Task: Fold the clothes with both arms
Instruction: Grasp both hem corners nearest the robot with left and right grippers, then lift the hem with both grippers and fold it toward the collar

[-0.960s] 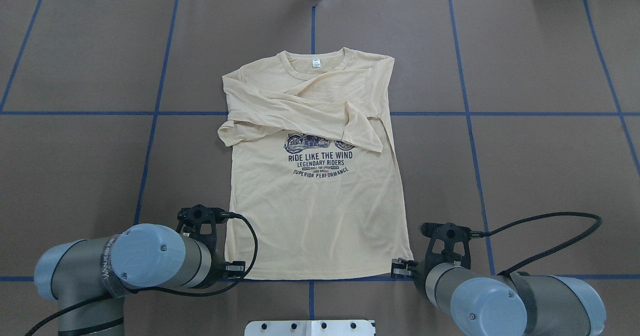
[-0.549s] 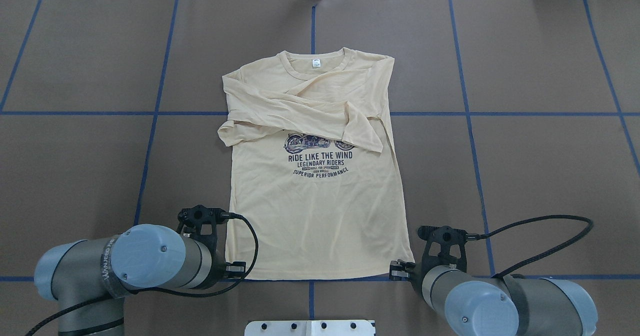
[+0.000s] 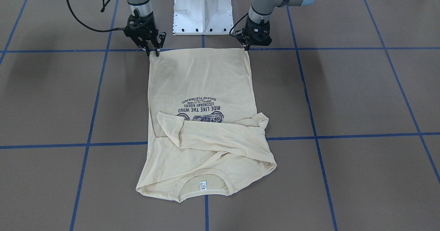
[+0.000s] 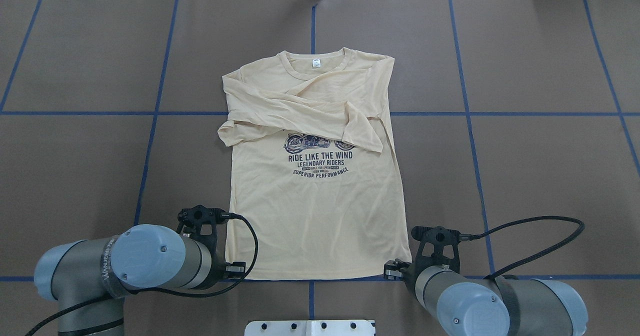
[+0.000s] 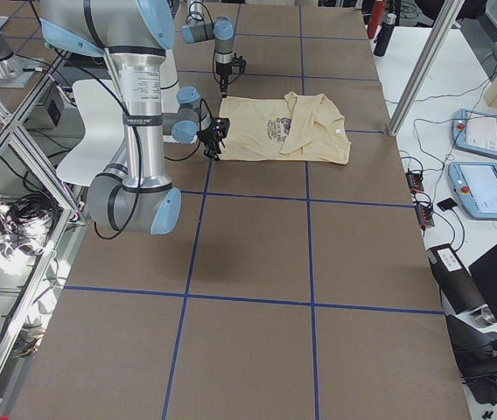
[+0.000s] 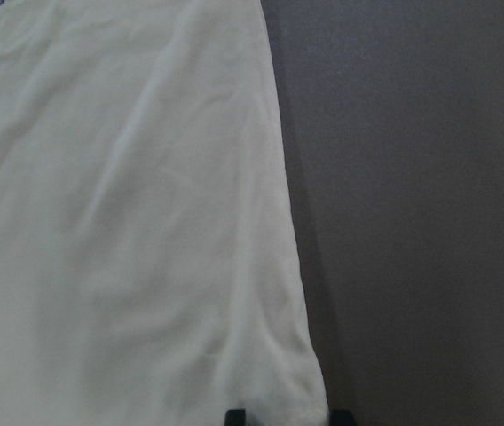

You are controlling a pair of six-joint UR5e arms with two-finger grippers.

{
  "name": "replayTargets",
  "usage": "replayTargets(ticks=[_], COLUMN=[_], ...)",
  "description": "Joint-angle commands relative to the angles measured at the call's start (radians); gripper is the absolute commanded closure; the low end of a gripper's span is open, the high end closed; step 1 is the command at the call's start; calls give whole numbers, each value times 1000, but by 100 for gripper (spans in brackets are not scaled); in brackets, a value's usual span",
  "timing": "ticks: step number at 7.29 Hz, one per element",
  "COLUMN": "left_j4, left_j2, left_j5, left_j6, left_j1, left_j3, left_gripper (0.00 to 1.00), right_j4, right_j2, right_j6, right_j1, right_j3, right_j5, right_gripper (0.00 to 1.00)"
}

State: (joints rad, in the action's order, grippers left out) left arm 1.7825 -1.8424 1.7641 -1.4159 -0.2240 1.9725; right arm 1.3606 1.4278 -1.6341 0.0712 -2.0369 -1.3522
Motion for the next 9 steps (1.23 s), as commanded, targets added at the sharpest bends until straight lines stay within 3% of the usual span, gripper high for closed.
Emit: replayTargets(ticks=[1, 4, 5, 6, 9], left_j4=[0, 0, -2, -64, -361], left_j2=[0, 0, 14, 12, 2], left_j5=[0, 3, 6, 61, 213], left_j6=[-2, 2, 2, 2, -11], left_j1=[2, -3, -6, -5, 93], left_j3=[0, 34, 116, 212, 577], left_gripper=[100, 100, 100, 100, 100], right_j4=[2, 5, 5, 5, 125], right_j2=[0, 11, 38, 71, 144], right_j6=[2, 2, 0, 0, -9], right_j1=[7, 15, 15, 15, -108], right_j3=[-31, -89, -145, -201, -467], right_j5=[-4, -8, -16, -86, -200], right_gripper=[100, 100, 100, 100, 100])
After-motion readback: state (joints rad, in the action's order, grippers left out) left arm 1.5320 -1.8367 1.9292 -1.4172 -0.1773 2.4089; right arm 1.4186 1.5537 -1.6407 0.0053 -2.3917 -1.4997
